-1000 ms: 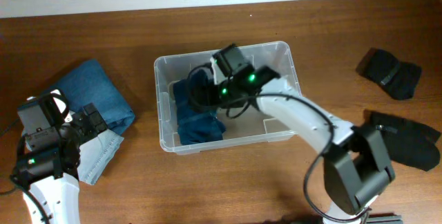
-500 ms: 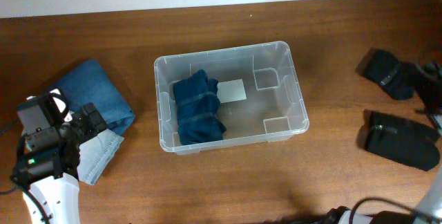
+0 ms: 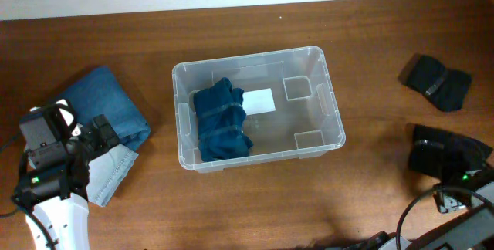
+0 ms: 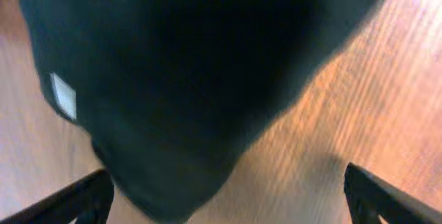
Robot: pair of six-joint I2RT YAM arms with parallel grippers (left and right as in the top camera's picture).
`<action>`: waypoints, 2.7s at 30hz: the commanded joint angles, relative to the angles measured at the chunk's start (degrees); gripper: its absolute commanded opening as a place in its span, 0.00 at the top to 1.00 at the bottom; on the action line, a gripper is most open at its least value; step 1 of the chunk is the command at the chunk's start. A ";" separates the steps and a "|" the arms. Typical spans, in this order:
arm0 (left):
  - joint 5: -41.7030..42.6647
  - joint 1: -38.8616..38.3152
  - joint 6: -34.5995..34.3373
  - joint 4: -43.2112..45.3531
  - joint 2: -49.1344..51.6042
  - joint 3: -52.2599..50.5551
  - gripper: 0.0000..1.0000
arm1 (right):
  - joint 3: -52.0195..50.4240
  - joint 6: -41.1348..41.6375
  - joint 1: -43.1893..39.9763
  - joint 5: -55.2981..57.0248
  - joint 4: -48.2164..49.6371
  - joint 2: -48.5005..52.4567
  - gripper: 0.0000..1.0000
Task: Pack container
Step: 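Carry the teal cloth into the container's left side and release, then grasp the black folded garment on the right with the right gripper, then place the black garment in the container beside the teal cloth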
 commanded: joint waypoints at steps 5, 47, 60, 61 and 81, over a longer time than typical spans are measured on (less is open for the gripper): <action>0.85 0.35 -0.35 0.17 0.09 1.01 0.01 | -7.93 -0.24 0.48 -3.02 16.50 0.68 0.30; 0.83 0.35 -0.35 -0.90 0.09 1.01 0.01 | 43.76 -39.23 79.38 15.02 -28.96 19.93 0.01; 0.83 0.35 -0.35 -0.92 0.09 1.01 0.00 | 70.40 -21.79 59.58 24.70 -38.60 10.34 0.02; 0.83 0.35 -0.35 -0.92 0.09 1.01 0.00 | 70.10 -21.81 56.30 23.17 -38.84 10.64 0.02; 0.87 0.35 -0.35 -1.18 0.09 1.01 0.01 | 61.22 -27.82 13.70 -7.26 -13.97 46.31 0.02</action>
